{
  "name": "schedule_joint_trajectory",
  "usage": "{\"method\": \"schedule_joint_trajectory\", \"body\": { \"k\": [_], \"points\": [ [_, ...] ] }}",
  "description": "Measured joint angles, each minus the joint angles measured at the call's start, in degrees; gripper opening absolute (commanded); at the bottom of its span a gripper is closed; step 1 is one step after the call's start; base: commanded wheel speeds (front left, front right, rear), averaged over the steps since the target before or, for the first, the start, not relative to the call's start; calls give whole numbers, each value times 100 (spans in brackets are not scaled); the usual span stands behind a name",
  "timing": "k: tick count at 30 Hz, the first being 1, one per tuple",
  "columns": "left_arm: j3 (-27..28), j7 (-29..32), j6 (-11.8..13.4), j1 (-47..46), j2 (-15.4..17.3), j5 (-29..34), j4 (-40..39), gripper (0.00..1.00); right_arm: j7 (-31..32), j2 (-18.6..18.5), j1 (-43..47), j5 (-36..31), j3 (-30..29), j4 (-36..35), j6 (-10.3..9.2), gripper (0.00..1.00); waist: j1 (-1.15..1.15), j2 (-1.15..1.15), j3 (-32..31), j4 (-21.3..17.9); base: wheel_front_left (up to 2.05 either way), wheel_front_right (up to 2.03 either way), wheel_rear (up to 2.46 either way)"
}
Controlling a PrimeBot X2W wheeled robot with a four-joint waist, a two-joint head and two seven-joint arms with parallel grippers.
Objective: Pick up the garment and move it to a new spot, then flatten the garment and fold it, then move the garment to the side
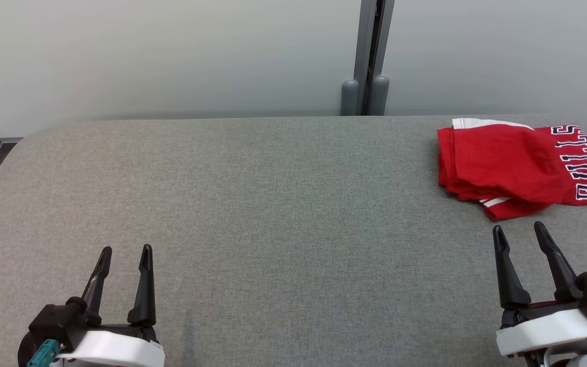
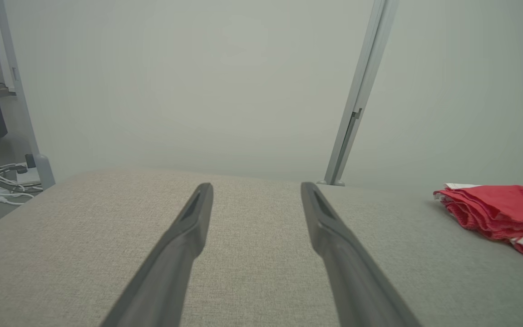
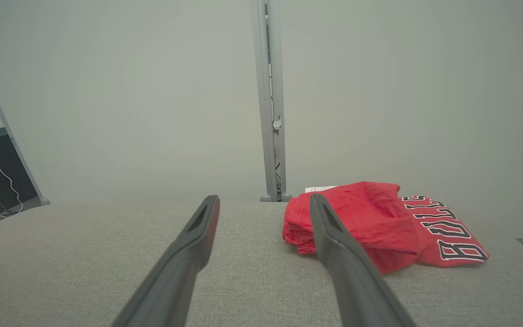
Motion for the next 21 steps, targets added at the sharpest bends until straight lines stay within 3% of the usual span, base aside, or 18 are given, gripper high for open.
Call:
{"method": "schedule_joint_trajectory", "body": {
  "k": [18, 19, 21],
  "points": [
    [-98, -1, -25, -20, -2, -60, 115, 100, 0, -3, 1, 4, 30, 58, 0, 100, 0, 0, -15, -15, 0, 0, 0],
    [-102, 0, -25, -8, -7, -59, 133, 0, 2, 2, 8, 8, 36, 80, 0, 0, 0, 0, -17, -13, 0, 0, 0],
    [-109, 2, -25, 71, -31, -60, 240, 0, 10, 52, 71, 10, 70, 187, 0, 0, 0, 0, -18, -14, 0, 0, 0]
  ]
}}
